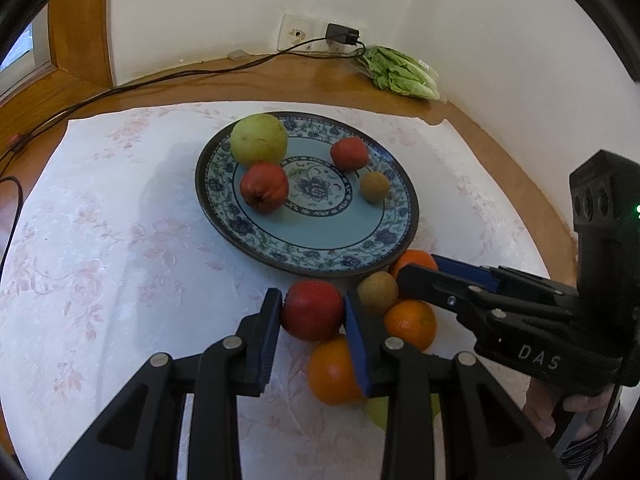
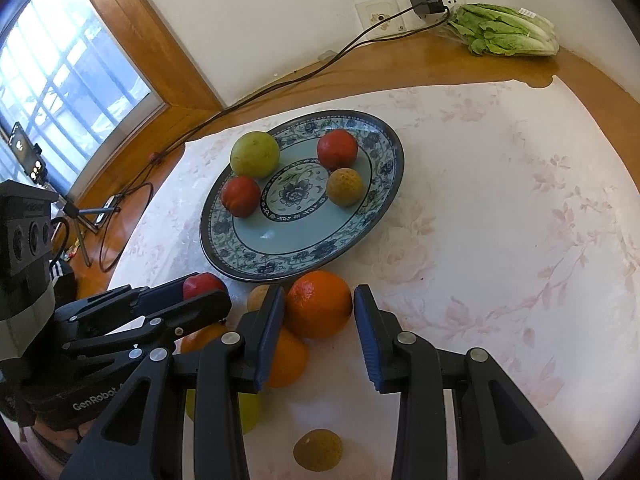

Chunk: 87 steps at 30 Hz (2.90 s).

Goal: Organize fruits
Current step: 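Close left tool on red apple while right tool closes on orange, then carry red apple with left tool while right tool carries orange to plate, then open left tool releasing apple on plate while right tool releases orange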

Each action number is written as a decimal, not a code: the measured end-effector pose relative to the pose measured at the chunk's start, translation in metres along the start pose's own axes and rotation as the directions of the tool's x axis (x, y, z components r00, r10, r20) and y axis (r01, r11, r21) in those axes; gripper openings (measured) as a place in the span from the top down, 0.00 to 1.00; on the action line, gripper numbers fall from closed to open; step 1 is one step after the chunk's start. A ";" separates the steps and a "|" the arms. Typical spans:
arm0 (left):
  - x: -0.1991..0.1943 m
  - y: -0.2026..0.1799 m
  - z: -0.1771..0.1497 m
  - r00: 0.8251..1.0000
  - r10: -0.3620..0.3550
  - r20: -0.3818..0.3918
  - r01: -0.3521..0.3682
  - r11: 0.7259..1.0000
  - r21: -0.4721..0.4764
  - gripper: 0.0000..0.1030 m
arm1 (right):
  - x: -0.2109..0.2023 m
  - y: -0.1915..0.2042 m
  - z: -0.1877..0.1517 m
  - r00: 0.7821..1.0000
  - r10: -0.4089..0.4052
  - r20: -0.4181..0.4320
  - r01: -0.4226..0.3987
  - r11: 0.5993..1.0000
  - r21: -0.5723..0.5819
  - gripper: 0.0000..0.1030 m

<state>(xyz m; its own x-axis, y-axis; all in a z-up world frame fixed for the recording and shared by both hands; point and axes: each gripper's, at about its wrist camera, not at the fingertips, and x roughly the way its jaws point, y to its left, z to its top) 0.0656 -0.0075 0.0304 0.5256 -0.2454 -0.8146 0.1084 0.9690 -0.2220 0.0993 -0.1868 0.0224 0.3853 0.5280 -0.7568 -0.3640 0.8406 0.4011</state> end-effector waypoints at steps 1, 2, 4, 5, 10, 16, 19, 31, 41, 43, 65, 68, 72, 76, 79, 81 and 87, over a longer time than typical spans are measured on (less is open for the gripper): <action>0.000 0.000 0.000 1.000 0.000 0.001 0.000 1.000 -0.001 0.68 | 0.000 0.000 0.000 1.000 0.001 0.001 -0.001 1.000 -0.001 0.65; -0.001 0.000 0.000 1.000 0.000 0.001 0.000 1.000 -0.001 0.68 | 0.000 0.000 0.000 1.000 0.001 0.003 -0.001 1.000 -0.002 0.65; -0.001 0.000 0.000 1.000 0.001 0.002 -0.001 1.000 -0.002 0.68 | -0.001 -0.002 -0.001 1.000 0.007 0.005 -0.007 1.000 0.005 0.66; -0.002 0.000 0.000 1.000 0.001 0.003 -0.001 1.000 -0.003 0.68 | -0.001 -0.002 -0.001 1.000 0.009 0.005 -0.009 1.000 0.009 0.66; -0.005 0.001 0.000 1.000 0.004 0.008 -0.004 1.000 -0.005 0.68 | -0.004 -0.005 -0.003 1.000 0.011 0.008 -0.011 1.000 0.028 0.66; -0.008 0.002 0.001 1.000 0.004 0.016 -0.003 1.000 -0.010 0.68 | -0.013 -0.010 -0.003 1.000 0.007 0.030 -0.008 0.999 0.046 0.67; -0.011 0.002 0.002 1.000 0.003 0.026 -0.003 1.000 -0.014 0.68 | -0.019 -0.012 -0.001 0.999 0.006 0.045 -0.008 0.999 0.048 0.67; -0.009 0.007 0.021 0.997 0.039 0.068 -0.037 0.999 -0.019 0.68 | -0.023 0.000 0.010 0.997 0.006 0.077 -0.005 1.000 -0.007 0.67; 0.010 0.008 0.033 0.995 0.056 0.079 -0.057 0.998 0.004 0.68 | -0.014 0.003 0.022 0.995 0.013 0.096 -0.009 0.999 -0.041 0.66; 0.013 0.008 0.034 0.995 0.060 0.082 -0.061 0.998 0.006 0.68 | -0.011 0.003 0.026 0.995 0.014 0.098 -0.010 0.999 -0.044 0.67; 0.030 0.013 0.038 0.994 0.067 0.087 -0.068 0.998 0.004 0.67 | 0.015 0.005 0.028 0.991 -0.032 0.133 0.043 0.996 -0.080 0.67; 0.030 0.013 0.038 0.994 0.065 0.086 -0.065 0.998 0.001 0.67 | 0.015 0.006 0.028 0.990 -0.041 0.136 0.053 0.995 -0.087 0.67; 0.029 0.012 0.038 0.995 0.059 0.085 -0.059 0.998 -0.001 0.68 | 0.015 0.006 0.027 0.990 -0.039 0.137 0.052 0.995 -0.087 0.66; 0.027 0.014 0.038 0.996 0.045 0.078 -0.044 0.999 -0.010 0.66 | 0.013 0.005 0.027 0.990 -0.025 0.136 0.035 0.997 -0.073 0.63; 0.023 0.013 0.038 0.996 0.037 0.078 -0.036 0.999 -0.008 0.57 | 0.010 0.005 0.027 0.990 -0.020 0.136 0.029 0.997 -0.067 0.60; 0.018 0.011 0.037 0.996 0.039 0.081 -0.039 0.999 -0.001 0.51 | 0.007 0.005 0.027 0.990 -0.021 0.137 0.031 0.997 -0.068 0.59; 0.005 0.009 0.034 0.996 0.037 0.076 -0.036 0.999 -0.013 0.40 | -0.004 0.004 0.023 0.991 -0.012 0.132 0.019 0.999 -0.049 0.58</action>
<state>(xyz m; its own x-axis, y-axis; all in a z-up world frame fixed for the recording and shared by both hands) 0.0973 0.0005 0.0426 0.5917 -0.2070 -0.7792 0.0790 0.9767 -0.1995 0.1158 -0.1829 0.0385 0.4986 0.5289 -0.6868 -0.3978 0.8435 0.3608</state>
